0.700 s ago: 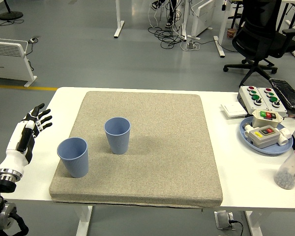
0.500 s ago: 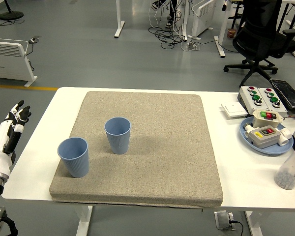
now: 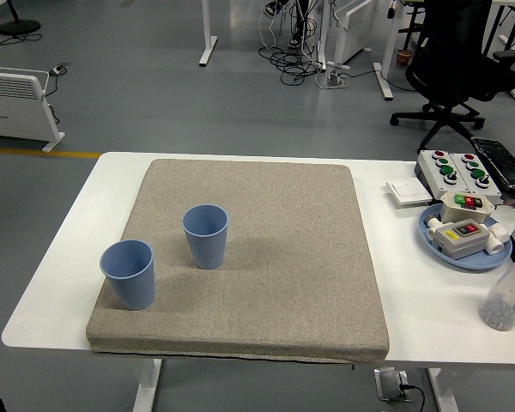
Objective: Push cup pick cup insert cup
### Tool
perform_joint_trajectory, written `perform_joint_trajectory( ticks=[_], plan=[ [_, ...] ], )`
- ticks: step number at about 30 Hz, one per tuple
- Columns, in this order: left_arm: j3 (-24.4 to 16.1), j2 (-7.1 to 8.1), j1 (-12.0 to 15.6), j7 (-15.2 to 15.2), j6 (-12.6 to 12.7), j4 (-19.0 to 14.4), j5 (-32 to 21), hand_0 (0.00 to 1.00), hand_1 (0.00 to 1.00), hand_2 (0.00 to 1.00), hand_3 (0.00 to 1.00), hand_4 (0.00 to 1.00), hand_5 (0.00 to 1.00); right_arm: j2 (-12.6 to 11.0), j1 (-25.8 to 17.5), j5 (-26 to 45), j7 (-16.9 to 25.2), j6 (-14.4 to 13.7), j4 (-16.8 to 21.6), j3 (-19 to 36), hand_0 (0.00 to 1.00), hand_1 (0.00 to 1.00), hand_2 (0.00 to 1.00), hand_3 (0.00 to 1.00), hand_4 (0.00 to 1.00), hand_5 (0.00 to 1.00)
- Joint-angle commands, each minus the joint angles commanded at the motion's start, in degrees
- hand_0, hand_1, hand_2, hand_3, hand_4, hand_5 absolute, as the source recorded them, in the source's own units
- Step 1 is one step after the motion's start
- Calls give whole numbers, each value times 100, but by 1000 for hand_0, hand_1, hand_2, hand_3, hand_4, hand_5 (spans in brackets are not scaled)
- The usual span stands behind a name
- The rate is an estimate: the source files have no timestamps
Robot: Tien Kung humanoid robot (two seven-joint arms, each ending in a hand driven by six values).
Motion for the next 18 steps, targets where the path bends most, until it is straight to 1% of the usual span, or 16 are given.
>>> perform_joint_trajectory(
  ticks=[1, 2, 3, 4, 6, 7, 8, 9, 12, 13, 15, 18],
  plan=[
    [30, 21, 108, -137, -3, -71, -70, 400, 572, 589, 582, 712, 882, 0, -2, -14, -4, -2, 0, 0, 719, 648, 697, 619, 189, 425],
    [56, 35, 193, -249, -24, -129, -142, 259, 455, 477, 474, 674, 998, -1, -2, -23, -6, -3, 1, 0, 719, 648, 696, 619, 189, 424],
    [76, 45, 280, -370, -50, -176, -228, 259, 455, 477, 474, 674, 998, -1, -2, -28, -7, -3, 1, 1, 719, 648, 696, 619, 189, 424],
    [81, 48, 302, -402, -57, -188, -249, 259, 455, 477, 474, 674, 998, -1, -2, -30, -8, -3, 1, 1, 719, 648, 696, 619, 189, 424],
    [198, 83, 491, -742, -19, -287, -515, 259, 455, 477, 474, 674, 998, -2, -4, -19, -2, -6, 2, -1, 719, 648, 696, 619, 189, 424],
    [232, 90, 537, -900, 10, -307, -600, 259, 455, 477, 474, 674, 998, -2, -4, -17, -1, -7, 2, -1, 719, 648, 696, 619, 189, 424],
    [348, 105, 639, -941, 116, -334, -751, 191, 380, 412, 422, 654, 998, -5, -1, -17, -1, -7, 3, -1, 719, 648, 697, 619, 188, 425],
    [369, 107, 656, -941, 136, -338, -777, 191, 380, 412, 422, 654, 998, -6, -1, -17, -1, -7, 3, -1, 719, 648, 697, 619, 188, 425],
    [629, 128, 789, -941, 191, -292, -747, 191, 380, 412, 422, 654, 998, -8, 2, -22, -4, -7, 3, -1, 719, 648, 697, 619, 188, 425],
    [774, 139, 820, -941, 156, -242, -650, 191, 380, 412, 422, 654, 998, -9, 6, -23, -5, -6, 4, -1, 719, 648, 697, 619, 188, 425],
    [851, 143, 834, -941, 140, -220, -607, 190, 365, 401, 410, 644, 998, -10, 8, -23, -5, -5, 4, -1, 719, 648, 696, 619, 188, 425],
    [1345, 194, 823, -941, -35, 8, -126, 190, 365, 401, 410, 644, 998, -7, 23, -19, -9, -7, 5, -1, 719, 648, 696, 619, 188, 425]
  ],
)
